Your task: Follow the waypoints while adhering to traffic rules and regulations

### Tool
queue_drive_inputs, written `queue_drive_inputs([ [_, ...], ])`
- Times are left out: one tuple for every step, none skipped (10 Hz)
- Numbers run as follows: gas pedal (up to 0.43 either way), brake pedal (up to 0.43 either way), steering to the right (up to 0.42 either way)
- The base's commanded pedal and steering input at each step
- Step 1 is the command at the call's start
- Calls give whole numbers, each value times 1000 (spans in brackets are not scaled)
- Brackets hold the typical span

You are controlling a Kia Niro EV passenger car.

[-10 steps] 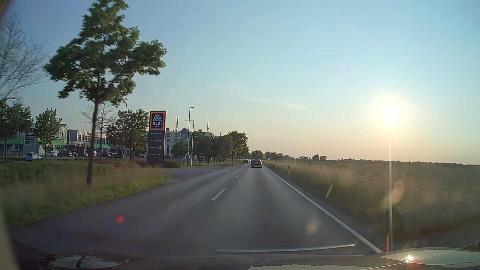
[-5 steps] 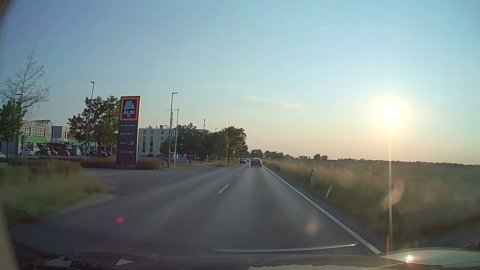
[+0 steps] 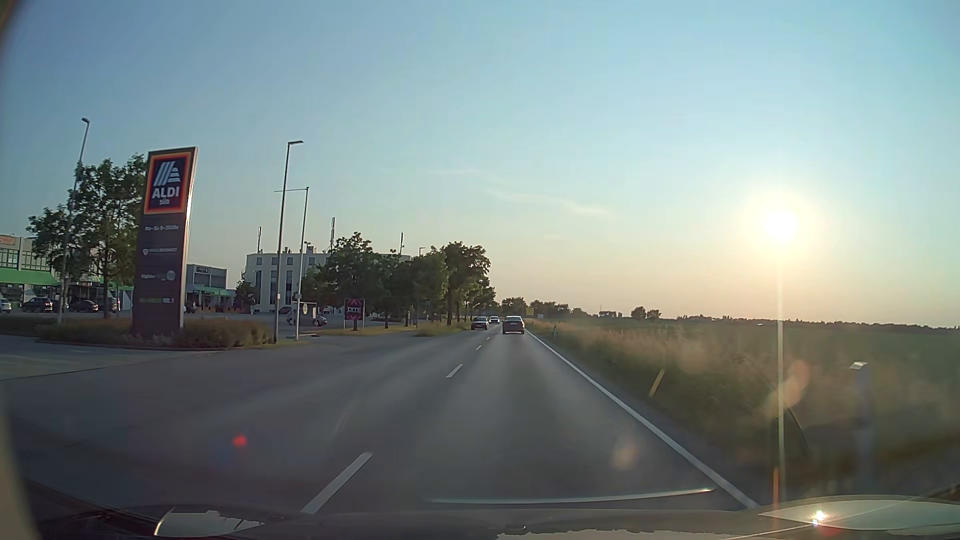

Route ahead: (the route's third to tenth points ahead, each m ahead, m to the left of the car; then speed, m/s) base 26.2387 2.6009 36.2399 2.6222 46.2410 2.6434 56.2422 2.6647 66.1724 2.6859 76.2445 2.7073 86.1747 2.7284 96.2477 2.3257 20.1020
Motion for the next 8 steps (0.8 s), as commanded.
queue_drive_inputs([
  [150,18,1],
  [130,18,1],
  [110,18,1],
  [110,18,1],
  [110,18,1],
  [110,18,1],
  [110,12,1],
  [118,12,2],
])
